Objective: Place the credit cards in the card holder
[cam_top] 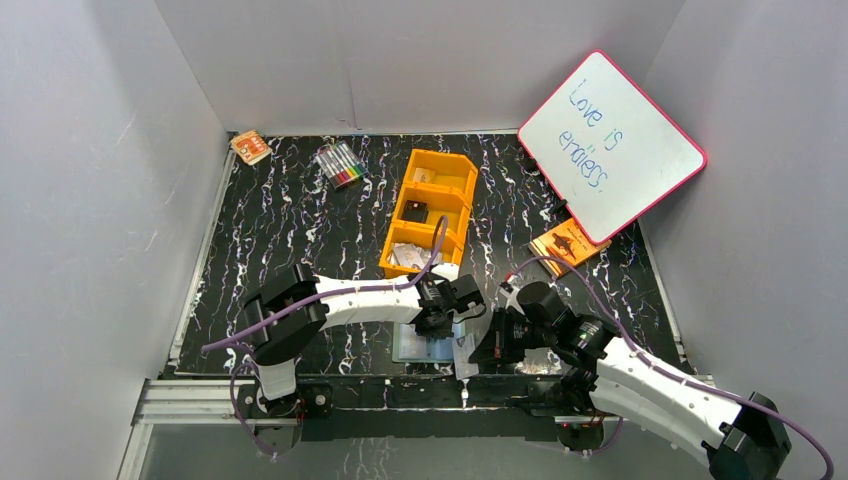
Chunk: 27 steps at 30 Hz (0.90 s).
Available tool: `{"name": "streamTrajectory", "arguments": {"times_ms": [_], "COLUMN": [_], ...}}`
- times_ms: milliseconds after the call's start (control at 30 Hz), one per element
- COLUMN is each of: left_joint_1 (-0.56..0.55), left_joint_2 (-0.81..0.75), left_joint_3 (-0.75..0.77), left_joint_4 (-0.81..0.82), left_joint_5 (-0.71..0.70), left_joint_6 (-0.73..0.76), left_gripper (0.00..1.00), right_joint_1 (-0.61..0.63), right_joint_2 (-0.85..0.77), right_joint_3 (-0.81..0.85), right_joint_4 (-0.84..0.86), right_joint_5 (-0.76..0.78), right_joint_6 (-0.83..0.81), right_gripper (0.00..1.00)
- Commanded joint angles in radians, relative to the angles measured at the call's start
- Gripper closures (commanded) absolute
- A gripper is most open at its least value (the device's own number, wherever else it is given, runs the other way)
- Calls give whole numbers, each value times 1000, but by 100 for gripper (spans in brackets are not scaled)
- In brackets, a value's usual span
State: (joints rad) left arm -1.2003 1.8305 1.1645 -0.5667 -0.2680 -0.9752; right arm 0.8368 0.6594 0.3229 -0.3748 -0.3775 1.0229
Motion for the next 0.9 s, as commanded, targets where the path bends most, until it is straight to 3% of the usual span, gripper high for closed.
{"name": "streamTrajectory", "arguments": {"times_ms": [0, 467, 867], "left_joint_1": [-9, -9, -8], "left_joint_2": [127, 125, 116], "left_joint_3": [-91, -83, -63], "left_joint_4": [-15, -16, -18], "left_joint_5": [0, 4, 9], "left_joint_6": [-18, -14, -6], "left_gripper": [100, 100, 100], "right_joint_1": [-5, -4, -5], "right_joint_2": [3, 61, 238], "right_joint_3": [-13, -30, -38], "right_joint_4": [5, 76, 280], "right_joint_5": [-19, -41, -66], "right_joint_6": [16, 19, 3], "right_gripper": [100, 100, 100]}}
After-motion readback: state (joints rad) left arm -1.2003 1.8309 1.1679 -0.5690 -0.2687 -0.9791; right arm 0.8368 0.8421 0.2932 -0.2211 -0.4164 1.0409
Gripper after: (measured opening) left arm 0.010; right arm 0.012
